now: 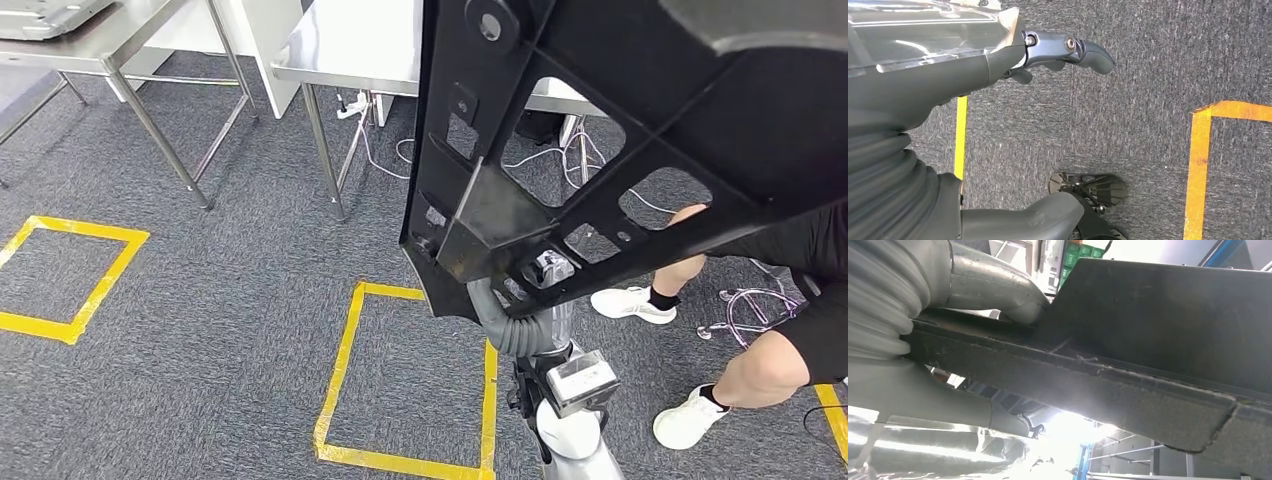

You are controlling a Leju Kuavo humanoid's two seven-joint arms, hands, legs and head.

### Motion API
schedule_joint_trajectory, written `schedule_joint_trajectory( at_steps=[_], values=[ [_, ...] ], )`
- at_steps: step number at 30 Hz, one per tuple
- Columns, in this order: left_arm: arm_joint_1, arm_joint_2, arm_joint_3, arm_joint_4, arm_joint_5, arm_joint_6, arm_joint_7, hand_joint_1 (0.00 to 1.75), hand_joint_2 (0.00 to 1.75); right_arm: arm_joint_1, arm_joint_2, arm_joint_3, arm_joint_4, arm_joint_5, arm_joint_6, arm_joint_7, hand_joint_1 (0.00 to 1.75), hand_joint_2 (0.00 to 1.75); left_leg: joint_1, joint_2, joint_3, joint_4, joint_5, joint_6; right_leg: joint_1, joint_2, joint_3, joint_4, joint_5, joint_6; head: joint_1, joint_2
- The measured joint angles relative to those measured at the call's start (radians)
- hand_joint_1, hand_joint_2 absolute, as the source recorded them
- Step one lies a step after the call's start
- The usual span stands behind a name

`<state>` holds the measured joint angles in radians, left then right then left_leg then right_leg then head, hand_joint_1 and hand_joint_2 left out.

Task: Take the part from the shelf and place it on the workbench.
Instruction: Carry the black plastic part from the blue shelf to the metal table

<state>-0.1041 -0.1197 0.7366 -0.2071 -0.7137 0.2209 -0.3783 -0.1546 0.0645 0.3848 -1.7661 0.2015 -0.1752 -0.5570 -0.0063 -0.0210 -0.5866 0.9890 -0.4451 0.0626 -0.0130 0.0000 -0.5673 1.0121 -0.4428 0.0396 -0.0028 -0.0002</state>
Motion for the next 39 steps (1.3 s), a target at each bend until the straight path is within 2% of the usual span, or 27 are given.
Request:
schedule_joint_trajectory(
  at_steps=[2,4,6,7,8,10,11,12,14,16,17,18,20,21,22,23,25,27,28,29,31,32,33,36,37,38,39],
  values=[
    [0.000,-0.001,0.000,0.000,0.000,0.000,-0.001,0.00,1.75,0.000,0.000,-0.003,0.000,-0.001,-0.001,0.000,1.75,1.75,0.005,0.000,0.015,-0.010,0.002,0.010,0.001,0.000,-0.022,0.049,-0.028,0.001,0.002,0.000],
    [0.000,-0.001,0.000,0.000,0.000,0.000,-0.001,0.00,1.75,0.002,-0.001,-0.005,0.000,-0.002,-0.001,-0.001,1.75,1.75,0.006,0.002,0.022,-0.011,0.004,0.013,-0.001,0.001,-0.082,0.167,-0.086,-0.008,0.004,0.000],
    [0.000,-0.001,0.000,0.000,0.000,0.000,-0.001,0.00,1.75,0.007,-0.003,-0.007,0.001,-0.003,-0.002,-0.001,1.75,1.75,0.007,0.002,0.022,-0.010,0.002,0.010,-0.004,0.001,-0.138,0.270,-0.124,-0.005,0.004,0.000],
    [0.001,-0.002,0.000,0.000,0.000,0.000,-0.001,0.00,1.75,0.009,-0.004,-0.008,0.002,-0.003,-0.002,-0.001,1.75,1.75,0.008,0.001,0.024,-0.009,-0.001,0.007,-0.007,0.000,-0.142,0.272,-0.120,0.003,0.004,0.000],
    [0.001,-0.002,0.000,0.000,0.000,0.000,-0.001,0.00,1.75,0.010,-0.004,-0.009,0.002,-0.004,-0.002,-0.001,1.75,1.75,0.010,0.000,0.028,-0.008,-0.004,0.002,-0.011,0.000,-0.126,0.233,-0.100,0.014,0.004,0.000],
    [0.002,-0.003,0.000,0.000,0.000,0.000,-0.001,0.00,1.75,0.010,-0.004,-0.009,0.003,-0.004,-0.002,-0.001,1.75,1.75,0.014,-0.002,0.038,-0.003,-0.014,-0.013,-0.019,0.000,-0.062,0.090,-0.041,0.033,0.005,0.000],
    [0.001,-0.003,0.000,0.000,0.000,0.000,-0.002,0.00,1.75,0.010,-0.004,-0.009,0.003,-0.004,-0.002,-0.001,1.75,1.75,0.014,-0.002,0.040,0.000,-0.019,-0.021,-0.020,0.000,-0.038,0.035,-0.032,0.030,0.005,0.000],
    [0.001,-0.003,0.000,0.000,0.000,0.000,-0.002,0.00,1.75,0.010,-0.004,-0.009,0.004,-0.004,-0.002,-0.001,1.75,1.75,0.013,-0.002,0.040,0.002,-0.025,-0.029,-0.018,0.001,-0.023,0.004,-0.026,0.020,0.005,0.000],
    [0.001,-0.003,0.000,0.000,0.000,0.000,-0.002,0.00,1.75,0.011,-0.004,-0.009,0.004,-0.004,-0.002,-0.001,1.75,1.75,0.013,-0.001,0.040,0.010,-0.031,-0.042,-0.014,0.002,-0.015,-0.004,-0.032,-0.010,0.004,0.000],
    [0.000,-0.003,0.000,0.000,0.000,0.000,-0.003,0.00,1.75,0.011,-0.002,-0.010,0.003,-0.004,-0.002,0.000,1.75,1.75,0.018,0.004,0.033,0.035,-0.036,-0.052,-0.017,0.003,0.000,-0.005,-0.027,-0.026,0.002,0.000],
    [-0.001,-0.003,0.000,0.000,0.000,0.000,-0.003,0.00,1.75,0.009,-0.001,-0.011,0.003,-0.004,-0.002,0.000,1.75,1.75,0.019,0.008,0.015,0.069,-0.041,-0.057,-0.018,0.003,0.009,-0.006,-0.029,-0.032,0.001,0.000],
    [-0.002,-0.004,0.000,0.000,-0.001,-0.001,-0.003,0.00,1.75,0.008,0.000,-0.011,0.003,-0.004,-0.002,-0.001,1.75,1.75,0.021,0.013,-0.019,0.123,-0.055,-0.062,-0.017,0.002,0.016,-0.008,-0.033,-0.038,0.001,0.000],
    [-0.001,-0.005,0.000,0.000,-0.001,-0.001,-0.004,0.00,1.75,0.008,0.002,-0.012,0.003,-0.004,-0.002,-0.001,1.75,1.75,0.023,0.017,-0.107,0.255,-0.098,-0.070,-0.014,0.002,0.026,-0.007,-0.045,-0.048,-0.001,0.000],
    [0.000,-0.005,0.000,0.000,-0.001,-0.001,-0.004,0.00,1.75,0.009,0.002,-0.012,0.003,-0.004,-0.002,-0.001,1.75,1.75,0.023,0.018,-0.144,0.298,-0.116,-0.071,-0.012,0.003,0.032,-0.007,-0.051,-0.051,-0.001,0.000],
    [0.001,-0.005,0.000,0.000,-0.001,-0.001,-0.004,0.00,1.75,0.010,0.002,-0.012,0.003,-0.004,-0.002,-0.001,1.75,1.75,0.023,0.018,-0.165,0.308,-0.118,-0.069,-0.010,0.004,0.040,-0.007,-0.059,-0.051,-0.001,0.000],
    [0.001,-0.005,0.000,0.000,-0.001,-0.001,-0.004,0.00,1.75,0.011,0.002,-0.012,0.003,-0.004,-0.002,-0.001,1.75,1.75,0.023,0.018,-0.166,0.281,-0.099,-0.065,-0.008,0.005,0.051,-0.008,-0.067,-0.051,-0.001,0.000],
    [0.002,-0.004,0.000,0.000,-0.001,-0.001,-0.004,0.00,1.75,0.011,0.002,-0.012,0.003,-0.004,-0.002,-0.001,1.75,1.75,0.019,0.018,-0.128,0.151,-0.011,-0.049,-0.006,0.006,0.075,-0.009,-0.085,-0.049,-0.001,0.000],
    [0.001,-0.003,0.000,0.000,-0.002,-0.001,-0.004,0.00,1.75,0.010,0.002,-0.012,0.004,-0.004,-0.002,-0.001,1.75,1.75,0.008,0.018,-0.093,0.056,0.039,-0.033,-0.003,0.007,0.090,-0.014,-0.102,-0.040,0.000,0.000],
    [0.001,-0.002,0.000,0.000,-0.002,-0.001,-0.004,0.00,1.75,0.010,0.003,-0.012,0.004,-0.004,-0.002,-0.001,1.75,1.75,0.003,0.016,-0.084,0.035,0.042,-0.026,-0.001,0.008,0.098,-0.014,-0.105,-0.034,0.000,0.000],
    [0.001,-0.002,0.000,0.000,-0.001,0.000,-0.004,0.00,1.75,0.010,0.003,-0.012,0.004,-0.004,-0.002,-0.001,1.75,1.75,0.000,0.015,-0.078,0.031,0.031,-0.022,0.003,0.008,0.107,-0.016,-0.105,-0.025,0.000,0.000],
    [0.001,-0.002,0.000,0.000,-0.001,-0.001,-0.004,0.00,1.75,0.008,0.005,-0.012,0.003,-0.004,-0.002,-0.001,1.75,1.75,0.001,0.013,-0.049,0.011,0.032,-0.011,0.007,0.008,0.122,-0.011,-0.107,-0.013,0.000,0.000],
    [0.001,-0.002,0.000,0.000,-0.001,-0.001,-0.004,0.00,1.75,0.006,0.005,-0.012,0.003,-0.004,-0.002,-0.001,1.75,1.75,0.002,0.013,-0.034,0.007,0.032,-0.005,0.008,0.007,0.113,0.010,-0.112,-0.009,0.000,0.000],
    [0.000,-0.002,0.000,0.000,-0.001,-0.001,-0.004,0.00,1.75,0.004,0.005,-0.012,0.003,-0.003,-0.002,-0.001,1.75,1.75,0.003,0.012,-0.021,0.004,0.030,0.001,0.007,0.007,0.089,0.051,-0.122,-0.009,0.001,0.000],
    [-0.001,-0.002,0.000,0.000,-0.001,-0.001,-0.005,0.00,1.75,0.007,0.003,-0.012,0.004,-0.003,-0.002,-0.001,1.75,1.75,0.001,0.009,-0.001,0.004,0.010,0.009,0.003,0.007,-0.042,0.219,-0.181,-0.018,0.001,0.000],
    [0.000,-0.002,0.000,0.000,-0.001,-0.001,-0.005,0.00,1.75,0.009,0.001,-0.012,0.004,-0.004,-0.002,-0.001,1.75,1.75,0.000,0.007,0.008,0.004,0.001,0.008,0.003,0.007,-0.075,0.238,-0.200,-0.020,0.001,0.000],
    [0.001,-0.002,0.000,0.000,-0.001,-0.001,-0.005,0.00,1.75,0.010,0.000,-0.012,0.005,-0.004,-0.002,-0.001,1.75,1.75,0.000,0.005,0.020,0.004,-0.009,0.007,0.003,0.007,-0.091,0.225,-0.202,-0.016,0.002,0.000],
    [0.001,-0.002,0.000,0.000,-0.001,-0.001,-0.005,0.00,1.75,0.010,0.000,-0.012,0.006,-0.004,-0.002,-0.001,1.75,1.75,-0.001,0.002,0.034,0.004,-0.020,0.005,0.002,0.007,-0.093,0.182,-0.181,-0.006,0.002,0.000]
  ],
)
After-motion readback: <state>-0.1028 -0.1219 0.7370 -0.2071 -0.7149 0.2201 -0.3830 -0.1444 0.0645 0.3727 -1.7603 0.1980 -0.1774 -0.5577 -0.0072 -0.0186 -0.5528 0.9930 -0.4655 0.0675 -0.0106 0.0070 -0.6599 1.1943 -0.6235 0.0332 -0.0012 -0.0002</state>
